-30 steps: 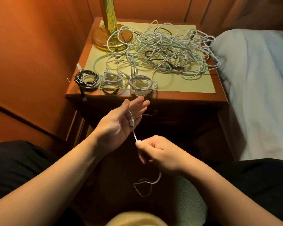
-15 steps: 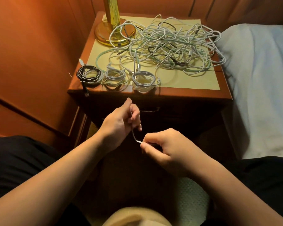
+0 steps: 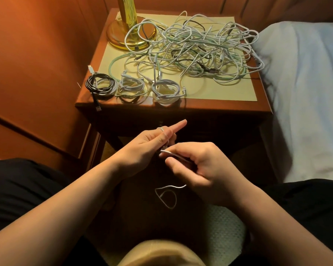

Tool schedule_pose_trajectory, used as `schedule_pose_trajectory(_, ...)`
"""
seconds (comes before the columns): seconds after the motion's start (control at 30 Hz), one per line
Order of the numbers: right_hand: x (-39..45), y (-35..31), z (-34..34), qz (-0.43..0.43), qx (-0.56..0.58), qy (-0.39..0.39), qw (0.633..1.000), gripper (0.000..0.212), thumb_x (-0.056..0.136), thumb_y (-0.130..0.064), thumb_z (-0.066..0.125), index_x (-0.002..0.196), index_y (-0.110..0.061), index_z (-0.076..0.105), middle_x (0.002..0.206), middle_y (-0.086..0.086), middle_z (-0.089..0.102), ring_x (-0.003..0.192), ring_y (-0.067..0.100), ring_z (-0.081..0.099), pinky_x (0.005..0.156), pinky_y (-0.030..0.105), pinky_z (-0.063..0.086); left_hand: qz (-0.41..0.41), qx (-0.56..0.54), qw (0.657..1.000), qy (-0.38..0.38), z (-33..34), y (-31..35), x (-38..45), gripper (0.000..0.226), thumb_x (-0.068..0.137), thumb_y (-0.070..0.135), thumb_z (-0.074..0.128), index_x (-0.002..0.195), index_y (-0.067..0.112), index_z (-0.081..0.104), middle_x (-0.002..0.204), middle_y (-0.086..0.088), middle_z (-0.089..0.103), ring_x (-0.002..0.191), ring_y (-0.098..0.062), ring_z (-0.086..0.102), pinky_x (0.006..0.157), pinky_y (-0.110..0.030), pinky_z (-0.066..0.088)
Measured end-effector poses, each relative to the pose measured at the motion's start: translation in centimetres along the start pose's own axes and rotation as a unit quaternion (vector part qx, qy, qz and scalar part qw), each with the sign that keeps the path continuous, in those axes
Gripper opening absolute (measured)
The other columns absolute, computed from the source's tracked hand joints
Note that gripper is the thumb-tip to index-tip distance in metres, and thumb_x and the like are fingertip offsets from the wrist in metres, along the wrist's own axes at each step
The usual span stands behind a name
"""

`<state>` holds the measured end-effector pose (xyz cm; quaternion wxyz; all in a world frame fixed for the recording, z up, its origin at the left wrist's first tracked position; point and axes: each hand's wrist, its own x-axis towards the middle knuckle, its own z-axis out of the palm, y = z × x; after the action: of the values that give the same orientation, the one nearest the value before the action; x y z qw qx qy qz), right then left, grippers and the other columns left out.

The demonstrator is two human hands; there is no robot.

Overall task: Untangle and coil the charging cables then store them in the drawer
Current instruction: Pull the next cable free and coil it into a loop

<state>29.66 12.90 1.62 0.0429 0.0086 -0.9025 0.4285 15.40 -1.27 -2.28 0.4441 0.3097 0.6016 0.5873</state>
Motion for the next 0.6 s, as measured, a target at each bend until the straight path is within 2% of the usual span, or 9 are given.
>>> schedule_pose_trajectory(0.03,0.0,0.1,-0.2,-0.008,0.001,0.017,1.000,0.026,0.104,-0.033,0.054,0.111,-0.018,0.074,0.094,-0.005,0.074,0.086,0.015,0.070,0.073,0.045,0.056,0.000,-0.008,1.000,0.003,0.0,-0.1,0.0,0.044,0.109,0.035,0.038,0.149,0.022,0.052,0.098,-0.003,0.060,0.099,-0.011,0.059,0.099,-0.026,0.042)
schedule_pose_trajectory(0.13,0.1,0.5,-0.4,-0.048,-0.041,0.072,0.995,0.023,0.105,-0.025,0.056,0.115,-0.013,0.074,0.107,-0.002,0.075,0.099,0.016,0.072,0.082,0.043,0.058,0.003,-0.050,0.998,-0.045,0.7,0.1,-0.4,0.037,0.109,0.022,0.038,0.139,0.016,0.058,0.126,0.003,0.070,0.125,-0.009,0.060,0.106,-0.024,0.042)
schedule_pose_trajectory(0.23,0.3,0.9,-0.9,-0.066,-0.040,0.114,0.990,0.018,0.104,-0.019,0.062,0.115,-0.011,0.075,0.105,-0.001,0.074,0.097,0.014,0.071,0.080,0.038,0.058,-0.034,-0.103,0.993,-0.048,1.4,-0.1,-0.6,0.021,0.098,0.016,0.053,0.095,0.009,0.073,0.094,0.006,0.069,0.092,-0.004,0.062,0.088,-0.029,0.046)
schedule_pose_trajectory(0.27,0.4,1.0,-1.1,-0.066,-0.032,0.136,0.988,0.016,0.103,-0.018,0.066,0.114,-0.012,0.076,0.101,-0.001,0.073,0.091,0.010,0.070,0.075,0.033,0.058,-0.057,-0.130,0.989,-0.037,1.8,-0.3,-0.7,0.023,0.095,0.020,0.055,0.091,0.010,0.076,0.092,-0.002,0.067,0.090,-0.010,0.061,0.090,-0.034,0.049)
schedule_pose_trajectory(0.33,0.6,1.2,-1.5,-0.058,-0.029,0.177,0.982,0.013,0.098,-0.016,0.074,0.110,-0.014,0.079,0.091,-0.002,0.070,0.078,0.008,0.067,0.065,0.022,0.051,-0.077,-0.219,0.970,-0.069,2.7,-0.5,-0.9,0.033,0.099,0.025,0.049,0.103,0.008,0.078,0.097,-0.015,0.069,0.090,-0.025,0.065,0.092,-0.040,0.055)
schedule_pose_trajectory(0.37,0.8,1.2,-1.5,-0.050,-0.020,0.190,0.980,0.012,0.096,-0.016,0.077,0.108,-0.013,0.080,0.088,-0.001,0.069,0.076,0.010,0.067,0.065,0.020,0.050,-0.084,-0.260,0.958,-0.091,3.1,-0.5,-1.1,0.040,0.102,0.027,0.043,0.108,0.007,0.076,0.089,-0.016,0.068,0.080,-0.026,0.066,0.084,-0.038,0.056)
schedule_pose_trajectory(0.43,1.1,1.3,-1.5,-0.008,0.079,0.200,0.977,0.011,0.092,-0.015,0.080,0.103,-0.012,0.082,0.088,0.000,0.070,0.076,0.013,0.068,0.066,0.023,0.056,-0.092,-0.309,0.940,-0.112,4.0,-0.3,-1.5,0.045,0.104,0.032,0.033,0.112,0.006,0.069,0.063,-0.005,0.053,0.055,-0.017,0.051,0.067,-0.034,0.051)
schedule_pose_trajectory(0.5,1.4,1.7,-1.3,0.058,0.171,0.199,0.963,0.011,0.091,-0.018,0.080,0.101,-0.015,0.082,0.090,-0.004,0.074,0.077,0.012,0.071,0.066,0.028,0.060,-0.090,-0.340,0.930,-0.102,4.3,-0.2,-1.5,0.048,0.107,0.038,0.028,0.100,0.009,0.066,0.054,0.003,0.032,0.046,-0.011,0.032,0.056,-0.028,0.039)
schedule_pose_trajectory(0.6,2.0,3.1,-0.9,0.117,0.149,0.185,0.964,0.010,0.091,-0.028,0.080,0.100,-0.023,0.083,0.089,-0.010,0.079,0.074,0.007,0.070,0.065,0.032,0.056,-0.105,-0.367,0.918,-0.103,4.0,0.3,-1.4,0.063,0.106,0.056,0.020,0.073,0.014,0.053,0.054,0.002,0.019,0.046,-0.011,0.023,0.049,-0.027,0.025)
